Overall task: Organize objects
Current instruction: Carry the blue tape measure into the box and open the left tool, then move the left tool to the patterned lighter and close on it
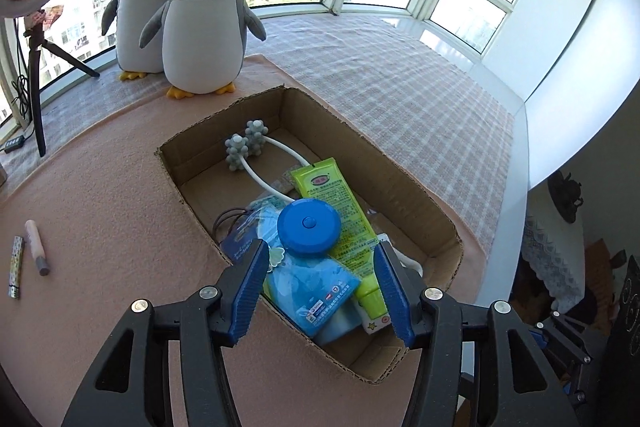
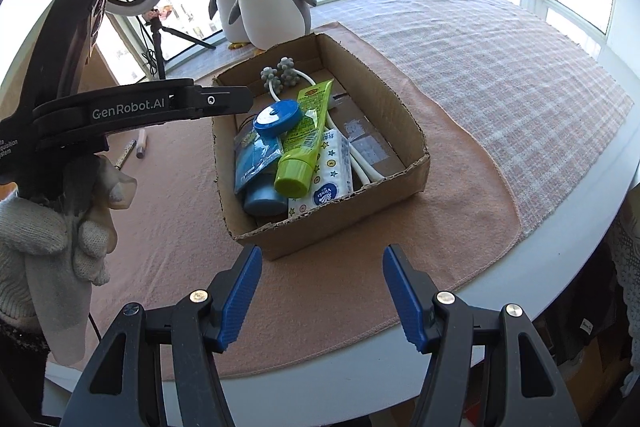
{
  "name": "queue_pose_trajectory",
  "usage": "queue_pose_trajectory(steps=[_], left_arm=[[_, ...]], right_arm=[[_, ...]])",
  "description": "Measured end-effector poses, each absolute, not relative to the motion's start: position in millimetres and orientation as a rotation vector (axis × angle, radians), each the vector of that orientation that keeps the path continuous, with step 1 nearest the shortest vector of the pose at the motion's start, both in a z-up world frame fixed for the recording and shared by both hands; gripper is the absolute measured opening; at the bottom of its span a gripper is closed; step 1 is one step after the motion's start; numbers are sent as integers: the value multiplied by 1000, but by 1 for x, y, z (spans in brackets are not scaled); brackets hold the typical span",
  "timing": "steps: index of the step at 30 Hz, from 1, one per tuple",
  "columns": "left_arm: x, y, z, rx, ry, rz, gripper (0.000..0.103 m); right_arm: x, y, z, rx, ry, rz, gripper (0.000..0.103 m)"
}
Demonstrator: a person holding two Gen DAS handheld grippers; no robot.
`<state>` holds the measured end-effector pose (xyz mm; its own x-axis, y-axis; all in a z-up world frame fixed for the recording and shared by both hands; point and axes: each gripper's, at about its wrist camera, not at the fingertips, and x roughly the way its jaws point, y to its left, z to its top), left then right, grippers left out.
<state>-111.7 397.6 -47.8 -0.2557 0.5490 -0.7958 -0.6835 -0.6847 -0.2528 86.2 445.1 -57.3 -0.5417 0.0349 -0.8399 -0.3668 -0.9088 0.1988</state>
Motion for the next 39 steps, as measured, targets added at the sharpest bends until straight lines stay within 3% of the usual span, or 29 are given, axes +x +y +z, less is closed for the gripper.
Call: queue_pose_trajectory(steps=[15,39], left_arm=[[-122,288,-29,-1186,174,2224,58],[-165,108,-61,-1355,-91,2449,58]], right_arm=[[44,384,-54,-1434,430,2633,59],[1,321,-54,-1530,353,2695,59]])
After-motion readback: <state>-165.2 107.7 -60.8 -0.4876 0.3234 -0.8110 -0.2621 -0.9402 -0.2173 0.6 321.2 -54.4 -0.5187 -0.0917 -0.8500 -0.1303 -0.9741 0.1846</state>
